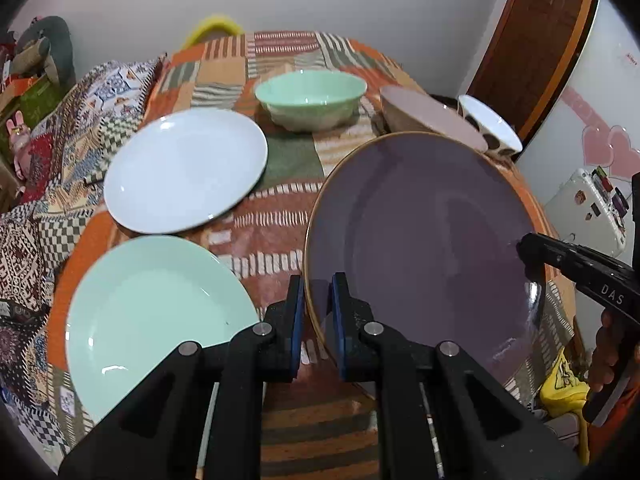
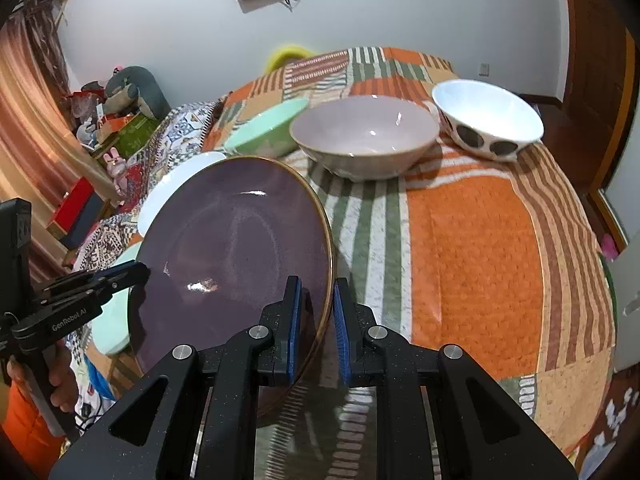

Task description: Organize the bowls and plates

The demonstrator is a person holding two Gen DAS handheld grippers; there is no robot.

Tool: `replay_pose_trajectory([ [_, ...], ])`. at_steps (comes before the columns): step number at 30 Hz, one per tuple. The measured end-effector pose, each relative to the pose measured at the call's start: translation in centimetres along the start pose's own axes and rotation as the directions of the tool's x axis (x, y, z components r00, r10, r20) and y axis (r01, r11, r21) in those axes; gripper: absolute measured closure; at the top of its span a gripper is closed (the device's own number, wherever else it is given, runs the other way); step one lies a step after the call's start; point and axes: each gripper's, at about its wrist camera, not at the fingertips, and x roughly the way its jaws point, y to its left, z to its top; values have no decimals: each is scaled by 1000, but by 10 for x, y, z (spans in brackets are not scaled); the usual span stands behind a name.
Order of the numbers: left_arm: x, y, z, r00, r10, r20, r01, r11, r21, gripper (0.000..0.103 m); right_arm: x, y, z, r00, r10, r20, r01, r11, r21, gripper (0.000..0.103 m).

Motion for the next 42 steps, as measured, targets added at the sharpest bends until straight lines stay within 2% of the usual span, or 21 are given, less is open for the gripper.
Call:
replay_pose_trajectory([
  [5,12,-1,-5,1000,-8,-27,8,1000,-7,91,13,-4,-7,999,-28,-29,28,1000,2,88],
  [11,26,-2,-6,998,-28,-50,27,999,-17,90,17,-15,-15,999,-20,-47,21,1000,21,88],
  [19,32,-15,-5,998,-42,-46,43,999,14,89,11,-27,-15,999,-42,-34,43,999,33,88],
  [24,32,-23,-7,1000,-4,-28,6,999,52,85,15,-28,-17,998,-47,-41,48,999,21,87],
  [32,32,-20,-4,998,-21,-56,22,999,25,84,13,-19,-17,995,-98,-33,98,995,-10,82],
  [35,20,-17,-1,1000,-3,-26,3,1000,22,84,8,-16,-13,993,-115,-30,115,993,-20,82],
  [42,-25,-2,6,998,20,63,-20,1000,7,81,-27,1,4,994,-84,67,87,995,-49,79],
])
